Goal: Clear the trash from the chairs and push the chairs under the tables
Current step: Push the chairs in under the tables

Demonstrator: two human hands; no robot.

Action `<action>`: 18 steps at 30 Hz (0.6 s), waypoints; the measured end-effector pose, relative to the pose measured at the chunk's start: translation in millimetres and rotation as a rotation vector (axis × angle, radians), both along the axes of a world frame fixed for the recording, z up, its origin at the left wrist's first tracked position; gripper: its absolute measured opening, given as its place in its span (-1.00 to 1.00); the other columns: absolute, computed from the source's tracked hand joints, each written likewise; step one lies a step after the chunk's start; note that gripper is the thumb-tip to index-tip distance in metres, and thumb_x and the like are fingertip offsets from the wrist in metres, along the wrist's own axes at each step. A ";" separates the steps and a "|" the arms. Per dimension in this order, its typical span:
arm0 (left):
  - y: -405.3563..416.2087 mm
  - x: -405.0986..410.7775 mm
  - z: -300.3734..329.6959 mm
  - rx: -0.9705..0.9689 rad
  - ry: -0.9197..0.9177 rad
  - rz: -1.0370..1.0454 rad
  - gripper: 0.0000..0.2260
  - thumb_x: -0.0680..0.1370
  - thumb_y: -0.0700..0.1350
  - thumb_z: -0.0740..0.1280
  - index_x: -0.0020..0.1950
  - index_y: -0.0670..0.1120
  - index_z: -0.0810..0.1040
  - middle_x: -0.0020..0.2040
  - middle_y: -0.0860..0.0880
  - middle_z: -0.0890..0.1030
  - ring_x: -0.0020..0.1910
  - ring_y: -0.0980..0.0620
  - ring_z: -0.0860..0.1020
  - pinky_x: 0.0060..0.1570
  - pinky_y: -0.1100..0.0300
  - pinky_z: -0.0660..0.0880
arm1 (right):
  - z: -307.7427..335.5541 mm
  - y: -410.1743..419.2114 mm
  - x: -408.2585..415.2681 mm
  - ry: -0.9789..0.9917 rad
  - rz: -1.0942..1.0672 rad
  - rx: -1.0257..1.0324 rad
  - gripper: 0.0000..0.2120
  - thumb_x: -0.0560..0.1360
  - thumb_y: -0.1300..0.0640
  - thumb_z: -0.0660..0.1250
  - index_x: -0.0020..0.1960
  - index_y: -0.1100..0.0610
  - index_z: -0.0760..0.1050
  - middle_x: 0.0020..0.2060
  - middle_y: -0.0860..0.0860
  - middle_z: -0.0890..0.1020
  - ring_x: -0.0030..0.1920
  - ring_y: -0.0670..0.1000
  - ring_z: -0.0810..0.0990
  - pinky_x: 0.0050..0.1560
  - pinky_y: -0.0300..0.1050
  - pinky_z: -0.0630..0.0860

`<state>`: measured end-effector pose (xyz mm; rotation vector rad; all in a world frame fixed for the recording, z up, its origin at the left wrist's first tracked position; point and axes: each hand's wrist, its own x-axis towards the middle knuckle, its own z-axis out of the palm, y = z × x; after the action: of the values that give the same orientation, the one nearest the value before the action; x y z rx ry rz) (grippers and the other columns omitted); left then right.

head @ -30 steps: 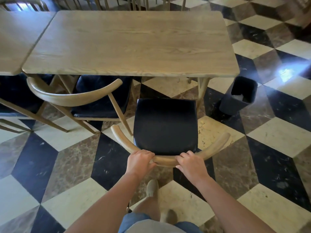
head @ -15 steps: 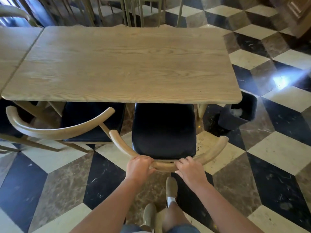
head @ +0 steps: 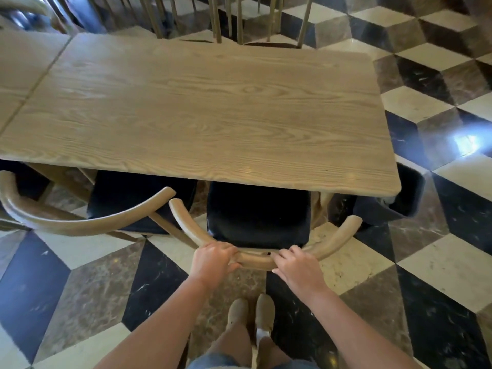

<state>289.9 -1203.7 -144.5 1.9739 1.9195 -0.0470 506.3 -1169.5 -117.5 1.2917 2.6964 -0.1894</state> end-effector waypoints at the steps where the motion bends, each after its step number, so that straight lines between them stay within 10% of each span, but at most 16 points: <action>1: 1.0 -2.2 0.0 0.002 -0.005 -0.002 -0.61 0.48 0.18 0.30 0.26 0.09 0.49 0.23 0.09 0.57 0.25 0.05 0.48 0.26 0.11 0.37 | -0.7 0.8 -1.9 0.012 0.001 0.004 -0.63 0.18 -0.07 0.60 -0.09 0.05 0.66 -0.30 -0.06 0.69 -0.29 -0.03 0.62 -0.41 -0.20 0.56; 18: 1.6 -6.3 -0.7 0.037 0.000 -0.028 -0.64 0.47 0.18 0.31 0.20 0.06 0.53 0.16 0.09 0.61 0.18 0.05 0.52 0.19 0.11 0.42 | -2.2 -1.8 -7.2 0.023 -0.081 -0.114 -0.65 0.45 -0.02 0.39 0.18 0.08 0.55 0.01 0.02 0.66 0.01 0.04 0.59 -0.06 -0.08 0.59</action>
<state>283.6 -1202.1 -145.2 2.0247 1.9066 -0.0188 499.1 -1171.3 -119.7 1.3737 2.6108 -0.3642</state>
